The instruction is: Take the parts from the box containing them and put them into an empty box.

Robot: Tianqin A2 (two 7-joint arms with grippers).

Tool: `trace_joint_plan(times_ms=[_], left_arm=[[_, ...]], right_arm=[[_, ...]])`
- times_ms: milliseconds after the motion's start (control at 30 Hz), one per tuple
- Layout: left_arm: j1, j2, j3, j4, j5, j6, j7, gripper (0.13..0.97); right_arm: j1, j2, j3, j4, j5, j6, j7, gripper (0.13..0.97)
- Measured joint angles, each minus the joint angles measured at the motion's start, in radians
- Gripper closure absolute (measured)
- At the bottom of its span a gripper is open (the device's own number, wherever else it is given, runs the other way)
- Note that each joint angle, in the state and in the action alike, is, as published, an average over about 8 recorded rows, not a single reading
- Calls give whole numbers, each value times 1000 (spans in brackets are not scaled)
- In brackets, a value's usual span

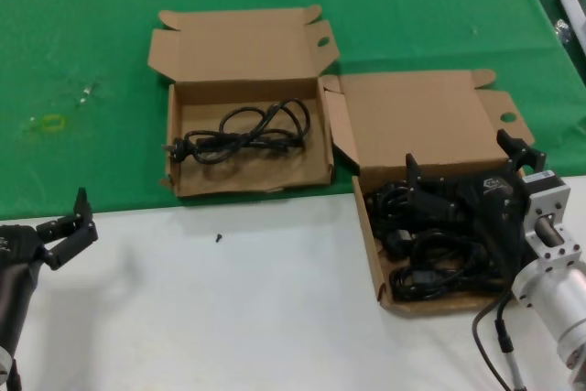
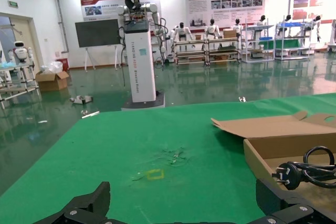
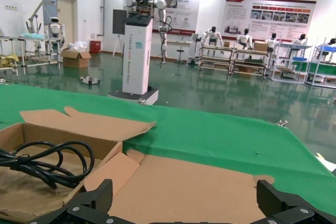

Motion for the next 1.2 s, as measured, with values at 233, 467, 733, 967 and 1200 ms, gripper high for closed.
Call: trace_joint_plan(times_ms=[233, 467, 733, 967, 1200], left_arm=[[0, 0, 0, 0, 0, 0, 0, 132], [0, 0, 0, 0, 0, 0, 0, 132], [0, 0, 0, 0, 0, 0, 0, 132], [0, 0, 0, 0, 0, 0, 0, 132], [0, 0, 0, 0, 0, 0, 0, 132]], right_arm=[[0, 0, 0, 0, 0, 0, 0, 129], [0, 0, 0, 0, 0, 0, 0, 129], [0, 0, 0, 0, 0, 0, 0, 129], [0, 0, 0, 0, 0, 0, 0, 129], [0, 0, 0, 0, 0, 0, 0, 129]])
